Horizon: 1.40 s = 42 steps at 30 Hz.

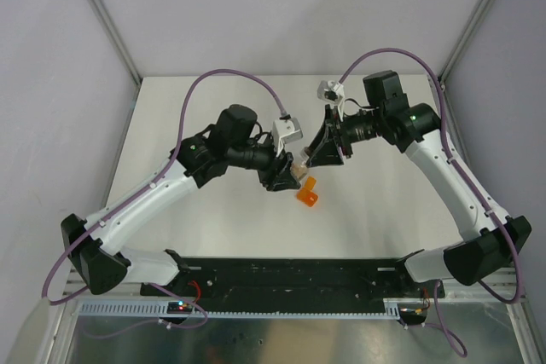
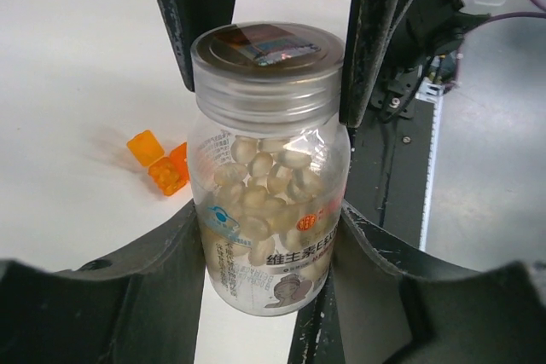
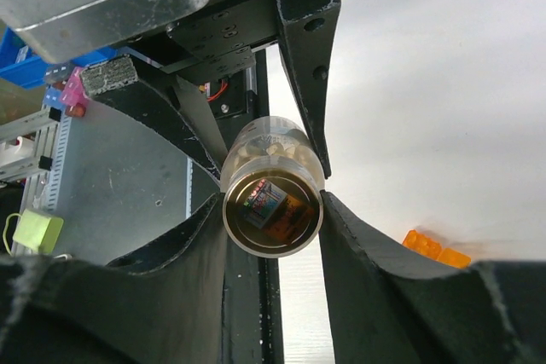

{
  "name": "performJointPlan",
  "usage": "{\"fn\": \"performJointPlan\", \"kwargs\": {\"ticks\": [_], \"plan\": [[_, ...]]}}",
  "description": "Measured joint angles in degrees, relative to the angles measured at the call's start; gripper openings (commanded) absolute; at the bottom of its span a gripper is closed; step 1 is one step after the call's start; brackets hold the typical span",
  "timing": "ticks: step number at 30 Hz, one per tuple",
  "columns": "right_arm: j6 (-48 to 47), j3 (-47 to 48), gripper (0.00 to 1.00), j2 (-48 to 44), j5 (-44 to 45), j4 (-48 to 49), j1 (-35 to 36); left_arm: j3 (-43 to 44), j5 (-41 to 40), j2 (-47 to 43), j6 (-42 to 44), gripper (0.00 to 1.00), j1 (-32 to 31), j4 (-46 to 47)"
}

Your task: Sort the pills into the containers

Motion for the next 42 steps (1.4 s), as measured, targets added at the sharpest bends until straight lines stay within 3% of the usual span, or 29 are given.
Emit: {"fn": "performJointPlan", "kwargs": {"ticks": [16,26,28,33,36,38,42], "plan": [[-10.80,5.90,0.00,-3.76,1.25,-13.44,3.45,0.00,20.11,0.00,-2.16,0.00,1.18,1.53],[-16.81,7.45,0.01,-5.75,2.56,-16.59,6.43,0.00,29.53,1.14,-4.09,0.00,1.22,2.12],[-17.57,7.45,0.05,-5.99,3.13,-16.83,6.82,0.00,30.12,1.38,-4.07,0.00,1.22,2.12],[-18.01,7.45,0.30,-6.69,4.90,-16.81,7.56,0.00,30.38,1.40,-3.96,0.00,1.22,2.12],[-17.53,7.45,0.33,-7.04,6.29,-16.50,7.93,0.00,29.97,1.40,-3.58,0.00,1.22,2.16],[-17.11,7.45,0.28,-7.21,7.06,-16.24,8.02,0.00,29.53,1.38,-3.08,0.00,1.22,2.21],[-16.55,7.41,0.07,-7.48,8.11,-15.50,8.13,0.00,28.63,1.22,-2.05,0.01,1.22,2.43]]}}
